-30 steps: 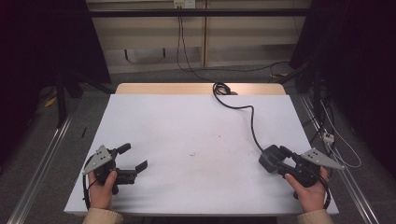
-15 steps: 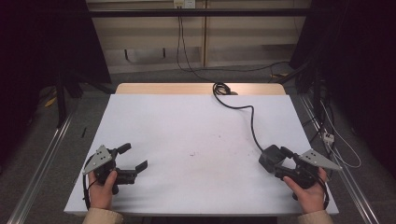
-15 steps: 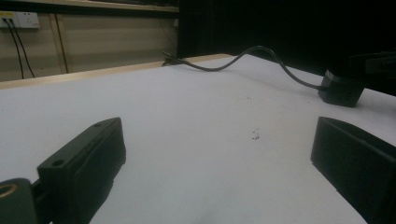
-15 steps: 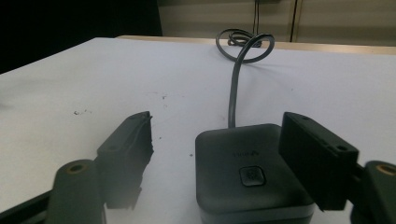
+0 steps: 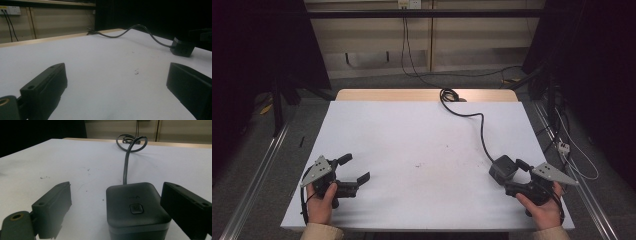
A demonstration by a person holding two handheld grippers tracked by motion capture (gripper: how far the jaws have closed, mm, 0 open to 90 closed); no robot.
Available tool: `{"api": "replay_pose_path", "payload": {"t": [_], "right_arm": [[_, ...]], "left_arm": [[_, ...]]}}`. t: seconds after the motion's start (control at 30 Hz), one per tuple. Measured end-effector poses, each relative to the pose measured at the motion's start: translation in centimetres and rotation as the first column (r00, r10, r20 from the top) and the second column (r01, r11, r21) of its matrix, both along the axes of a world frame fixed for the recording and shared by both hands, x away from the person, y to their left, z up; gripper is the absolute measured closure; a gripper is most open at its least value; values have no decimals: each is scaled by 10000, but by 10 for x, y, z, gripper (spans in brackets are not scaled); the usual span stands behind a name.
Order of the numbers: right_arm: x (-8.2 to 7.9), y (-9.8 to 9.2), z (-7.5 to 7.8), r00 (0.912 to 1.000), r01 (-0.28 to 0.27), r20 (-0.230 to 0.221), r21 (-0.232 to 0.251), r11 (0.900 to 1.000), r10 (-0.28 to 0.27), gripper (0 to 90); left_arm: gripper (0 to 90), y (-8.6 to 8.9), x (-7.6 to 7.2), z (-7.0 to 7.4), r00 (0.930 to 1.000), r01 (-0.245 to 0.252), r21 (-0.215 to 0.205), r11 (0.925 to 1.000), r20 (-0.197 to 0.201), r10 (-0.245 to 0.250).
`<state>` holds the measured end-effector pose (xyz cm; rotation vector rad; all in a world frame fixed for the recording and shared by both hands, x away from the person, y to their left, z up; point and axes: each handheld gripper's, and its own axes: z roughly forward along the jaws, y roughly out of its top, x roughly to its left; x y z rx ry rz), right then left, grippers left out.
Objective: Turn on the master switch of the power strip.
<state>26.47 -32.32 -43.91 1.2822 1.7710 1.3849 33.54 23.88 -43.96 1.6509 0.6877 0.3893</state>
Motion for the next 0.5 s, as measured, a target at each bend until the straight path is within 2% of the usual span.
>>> {"api": "replay_pose_path", "payload": {"t": [0.2,0.5], "right_arm": [[-3,-2,-2,10000,24,-53,103,9999,-23,74],[-6,-1,-5,9999,-139,-56,-110,9998,139,72]], "left_arm": [[28,0,0,0,10000,-20,4,10000,-18,20],[28,0,0,0,10000,-43,-70,10000,-23,42]]}}
